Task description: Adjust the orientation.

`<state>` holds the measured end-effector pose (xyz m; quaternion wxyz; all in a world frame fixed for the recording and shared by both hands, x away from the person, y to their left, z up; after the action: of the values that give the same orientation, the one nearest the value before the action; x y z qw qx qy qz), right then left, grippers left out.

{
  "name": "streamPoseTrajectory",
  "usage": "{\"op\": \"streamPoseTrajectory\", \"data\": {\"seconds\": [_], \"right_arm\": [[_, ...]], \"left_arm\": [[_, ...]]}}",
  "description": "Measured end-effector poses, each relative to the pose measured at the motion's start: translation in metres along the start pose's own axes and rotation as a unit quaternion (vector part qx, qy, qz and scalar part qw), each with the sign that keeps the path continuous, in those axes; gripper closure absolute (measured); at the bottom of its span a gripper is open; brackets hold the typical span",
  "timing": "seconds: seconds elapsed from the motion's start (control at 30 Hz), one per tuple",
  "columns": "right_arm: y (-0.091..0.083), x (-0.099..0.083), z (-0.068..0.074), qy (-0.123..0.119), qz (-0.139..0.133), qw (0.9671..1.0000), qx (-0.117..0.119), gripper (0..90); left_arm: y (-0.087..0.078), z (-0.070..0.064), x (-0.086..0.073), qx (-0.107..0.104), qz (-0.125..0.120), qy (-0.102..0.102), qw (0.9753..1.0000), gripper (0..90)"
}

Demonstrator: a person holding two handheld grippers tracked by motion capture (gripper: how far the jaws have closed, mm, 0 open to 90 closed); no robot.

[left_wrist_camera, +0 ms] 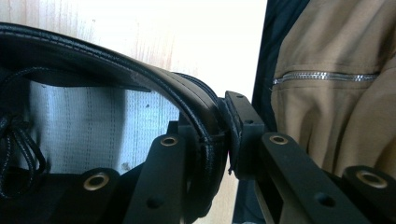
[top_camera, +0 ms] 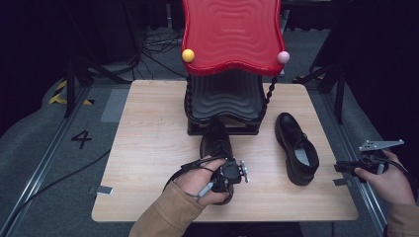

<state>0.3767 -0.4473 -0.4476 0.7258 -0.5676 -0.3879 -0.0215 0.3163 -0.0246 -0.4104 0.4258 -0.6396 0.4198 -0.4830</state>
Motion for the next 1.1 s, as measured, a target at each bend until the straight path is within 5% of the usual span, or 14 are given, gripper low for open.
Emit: {"op": "streamPoseTrajectory", "data": {"seconds": [0.17,0.47,0.9,1.1], "right_arm": [[-0.001,-0.005,-0.001,0.005,0.003,1.0,-0.001,76.1],[0.005,-0.005,0.001,0.003,0.012,0.9999,0.004,75.3],[0.01,0.002,0.007,-0.005,0.018,0.9997,0.013,74.0],[0.01,0.001,0.006,-0.005,0.017,0.9997,0.013,73.7]], "left_arm": [[0.013,0.014,-0.004,0.009,0.025,0.001,0.9997,77.9],[0.028,0.021,-0.008,-0.015,0.036,-0.024,0.999,78.4],[0.032,0.026,-0.008,-0.036,0.003,-0.061,0.9975,77.7],[0.023,0.025,-0.01,-0.044,-0.023,-0.078,0.9957,60.2]]}}
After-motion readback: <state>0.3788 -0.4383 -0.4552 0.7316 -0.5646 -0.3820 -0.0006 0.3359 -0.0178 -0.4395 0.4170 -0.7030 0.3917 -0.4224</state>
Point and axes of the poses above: each handheld gripper's, and its own axes: y roughly forward along the jaws, x roughly out of its top, z roughly to its left, the point moved 5 cm from there along y, roughly forward along the jaws, and after that the axes turned 5 degrees about -x, right-handed, at the moved point
